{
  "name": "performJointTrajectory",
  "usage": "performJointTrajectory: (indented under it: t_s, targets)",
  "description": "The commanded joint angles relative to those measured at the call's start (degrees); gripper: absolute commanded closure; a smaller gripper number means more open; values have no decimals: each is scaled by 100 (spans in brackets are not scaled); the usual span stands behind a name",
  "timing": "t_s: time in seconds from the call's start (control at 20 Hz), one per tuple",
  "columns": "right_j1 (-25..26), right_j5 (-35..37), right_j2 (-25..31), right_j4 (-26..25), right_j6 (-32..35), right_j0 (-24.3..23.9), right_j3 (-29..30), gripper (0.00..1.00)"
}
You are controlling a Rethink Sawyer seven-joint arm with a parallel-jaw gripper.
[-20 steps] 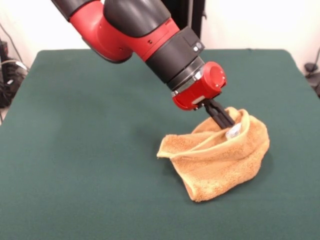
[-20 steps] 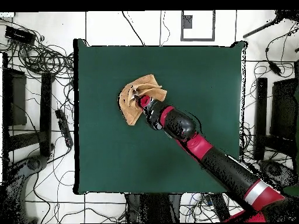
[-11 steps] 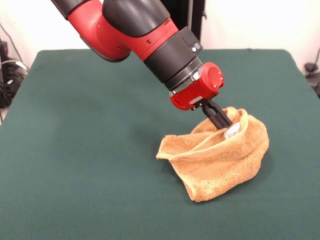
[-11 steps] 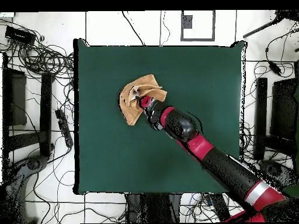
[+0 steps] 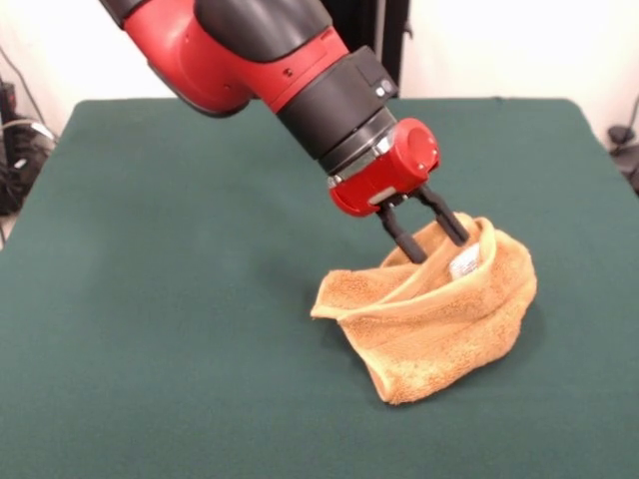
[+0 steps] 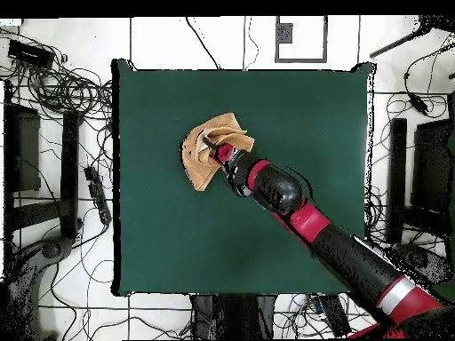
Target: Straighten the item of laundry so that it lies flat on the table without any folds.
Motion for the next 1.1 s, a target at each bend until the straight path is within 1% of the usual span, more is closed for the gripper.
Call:
performJointTrajectory:
  t_s: [0.05, 0.35, 0.8, 0.9, 1.0, 1.05, 1.1]
  targets:
    - [-3, 501, -448, 240, 938, 357, -212, 0]
    - [269, 147, -624, 177, 922, 590, -485, 0]
    - [440, -240, -877, 137, 945, 1040, -837, 0]
    - [506, -411, -902, 50, 953, 1105, -845, 0]
    - [472, -202, -963, 70, 878, 1127, -848, 0]
    - [405, -360, -1027, 42, 940, 1167, -842, 0]
    - [394, -198, -1022, 86, 872, 1163, -939, 0]
